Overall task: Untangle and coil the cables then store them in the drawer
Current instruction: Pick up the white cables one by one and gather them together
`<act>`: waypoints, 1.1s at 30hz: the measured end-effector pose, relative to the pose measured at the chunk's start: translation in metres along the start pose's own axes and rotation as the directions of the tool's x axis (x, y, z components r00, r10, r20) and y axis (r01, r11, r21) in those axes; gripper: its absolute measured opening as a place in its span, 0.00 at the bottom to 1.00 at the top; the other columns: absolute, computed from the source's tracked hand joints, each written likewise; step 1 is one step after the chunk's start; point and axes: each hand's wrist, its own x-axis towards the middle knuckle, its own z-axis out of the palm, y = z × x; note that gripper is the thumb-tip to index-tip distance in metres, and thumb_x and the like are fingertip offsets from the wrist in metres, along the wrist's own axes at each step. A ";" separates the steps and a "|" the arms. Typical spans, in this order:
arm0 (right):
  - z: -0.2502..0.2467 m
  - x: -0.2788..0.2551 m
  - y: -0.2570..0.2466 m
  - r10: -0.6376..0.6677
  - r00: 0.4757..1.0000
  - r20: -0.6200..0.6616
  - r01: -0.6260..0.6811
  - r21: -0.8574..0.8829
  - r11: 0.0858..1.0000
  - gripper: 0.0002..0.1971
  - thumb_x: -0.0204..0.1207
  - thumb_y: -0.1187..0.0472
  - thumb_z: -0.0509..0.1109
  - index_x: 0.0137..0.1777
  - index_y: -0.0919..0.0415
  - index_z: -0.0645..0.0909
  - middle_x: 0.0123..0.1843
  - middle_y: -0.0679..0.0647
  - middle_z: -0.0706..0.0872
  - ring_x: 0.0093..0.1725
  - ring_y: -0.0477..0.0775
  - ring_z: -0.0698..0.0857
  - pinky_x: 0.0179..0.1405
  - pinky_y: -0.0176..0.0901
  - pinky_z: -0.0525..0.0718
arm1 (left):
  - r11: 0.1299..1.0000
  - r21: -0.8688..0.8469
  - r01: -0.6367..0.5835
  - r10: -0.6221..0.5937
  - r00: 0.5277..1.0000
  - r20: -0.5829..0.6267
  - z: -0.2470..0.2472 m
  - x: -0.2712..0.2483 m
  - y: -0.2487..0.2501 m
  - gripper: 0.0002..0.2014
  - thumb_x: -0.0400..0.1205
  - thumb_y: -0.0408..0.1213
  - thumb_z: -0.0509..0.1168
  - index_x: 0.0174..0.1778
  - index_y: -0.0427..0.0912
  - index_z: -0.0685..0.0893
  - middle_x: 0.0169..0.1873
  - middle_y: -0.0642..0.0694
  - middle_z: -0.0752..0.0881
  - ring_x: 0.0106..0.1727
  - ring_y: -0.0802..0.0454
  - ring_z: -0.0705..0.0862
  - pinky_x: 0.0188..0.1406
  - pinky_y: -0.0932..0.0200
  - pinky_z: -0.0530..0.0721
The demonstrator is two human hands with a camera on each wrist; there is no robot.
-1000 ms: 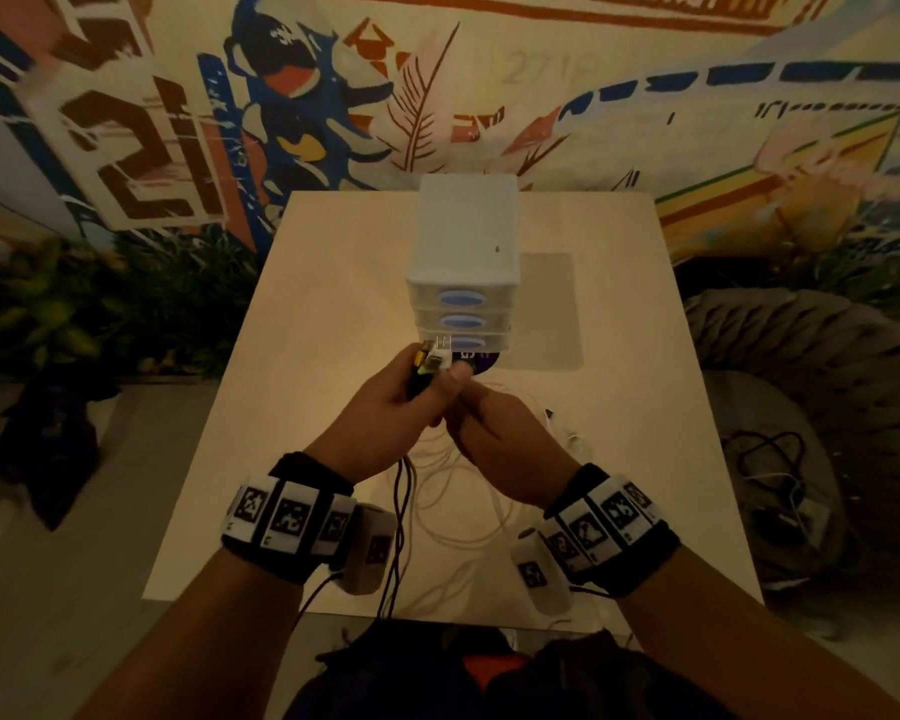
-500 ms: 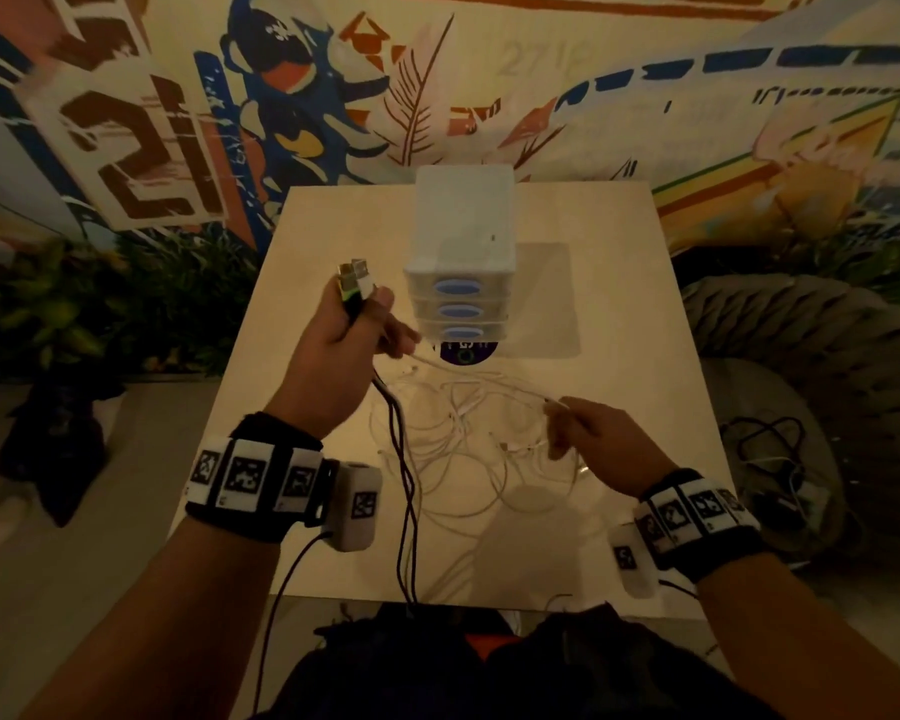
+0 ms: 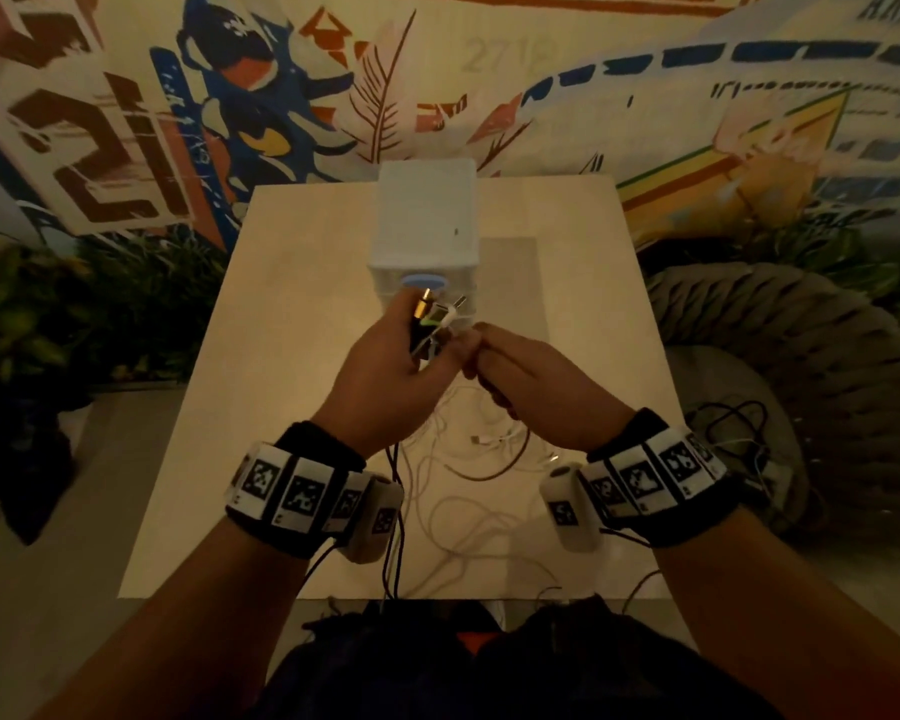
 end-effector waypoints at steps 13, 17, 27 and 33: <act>-0.011 -0.039 0.078 0.168 0.986 0.013 -0.168 -0.023 0.986 0.22 0.86 0.40 0.57 0.37 0.50 0.81 0.28 0.45 0.78 0.30 0.49 0.77 0.37 0.47 0.77 | 0.979 0.201 -0.021 0.034 0.997 -0.062 -0.029 0.002 -0.011 0.16 0.87 0.47 0.68 0.33 0.65 0.76 0.28 0.74 0.82 0.33 0.75 0.80 0.33 0.76 0.71; -0.010 -0.082 0.102 0.214 0.976 0.035 -0.213 -0.042 0.976 0.22 0.87 0.42 0.54 0.36 0.47 0.80 0.32 0.50 0.83 0.35 0.48 0.81 0.44 0.36 0.80 | 0.981 0.187 -0.043 0.051 0.998 -0.038 -0.027 -0.004 -0.017 0.18 0.86 0.47 0.69 0.31 0.70 0.79 0.27 0.70 0.82 0.32 0.71 0.81 0.32 0.74 0.70; -0.016 -0.163 0.156 0.547 0.812 0.201 -0.507 -0.219 0.833 0.29 0.78 0.31 0.57 0.48 0.54 0.89 0.40 0.51 0.89 0.37 0.44 0.84 0.48 0.52 0.87 | 0.975 -0.176 0.133 -0.173 0.956 -0.235 -0.037 0.008 -0.029 0.20 0.85 0.61 0.63 0.42 0.48 0.86 0.22 0.44 0.71 0.24 0.49 0.70 0.28 0.49 0.71; 0.010 -0.203 0.183 0.705 0.641 0.304 -0.565 -0.434 0.701 0.21 0.66 0.18 0.58 0.43 0.26 0.85 0.62 0.44 0.83 0.64 0.41 0.79 0.71 0.42 0.74 | 0.876 -0.466 0.124 -0.232 0.956 -0.181 -0.039 0.011 -0.020 0.21 0.92 0.51 0.55 0.33 0.48 0.69 0.20 0.50 0.61 0.17 0.55 0.58 0.18 0.65 0.62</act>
